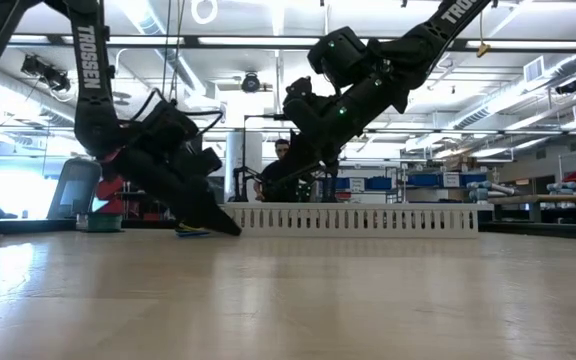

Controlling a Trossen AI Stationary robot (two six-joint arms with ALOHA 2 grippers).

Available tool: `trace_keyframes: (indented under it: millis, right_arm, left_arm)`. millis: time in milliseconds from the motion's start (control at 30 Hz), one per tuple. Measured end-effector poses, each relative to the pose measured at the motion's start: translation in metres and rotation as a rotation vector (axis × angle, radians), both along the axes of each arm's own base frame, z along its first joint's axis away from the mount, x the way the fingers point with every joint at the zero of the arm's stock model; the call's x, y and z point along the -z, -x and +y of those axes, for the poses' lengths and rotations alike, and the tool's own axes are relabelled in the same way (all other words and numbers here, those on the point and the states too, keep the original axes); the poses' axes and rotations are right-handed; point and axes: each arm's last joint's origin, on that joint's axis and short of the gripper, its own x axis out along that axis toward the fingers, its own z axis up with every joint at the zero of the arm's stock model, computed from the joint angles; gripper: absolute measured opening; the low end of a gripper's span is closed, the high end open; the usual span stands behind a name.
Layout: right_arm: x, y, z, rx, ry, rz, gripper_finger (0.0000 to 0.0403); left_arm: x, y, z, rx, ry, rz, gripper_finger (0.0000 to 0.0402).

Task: Ziptie cables
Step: Close the white cable duct

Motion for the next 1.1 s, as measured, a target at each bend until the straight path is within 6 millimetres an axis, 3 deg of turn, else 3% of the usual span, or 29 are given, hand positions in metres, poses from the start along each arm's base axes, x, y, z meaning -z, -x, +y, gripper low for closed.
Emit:
trace_keyframes:
  millis: [333, 667, 1100]
  right_arm:
    - [0.002, 0.006, -0.018, 0.068, 0.008, 0.026, 0.0]
    - [0.001, 0.005, -0.017, 0.051, -0.001, 0.016, 0.0]
    - [0.002, 0.005, -0.015, 0.046, -0.001, 0.021, 0.0]
  left_arm:
    - [0.0, 0.0, -0.003, 0.027, 0.049, -0.005, 0.0362]
    - [-0.003, -0.002, -0.002, 0.001, 0.021, -0.041, 0.0345]
    - [-0.003, -0.002, -0.002, -0.003, 0.012, -0.04, 0.0253]
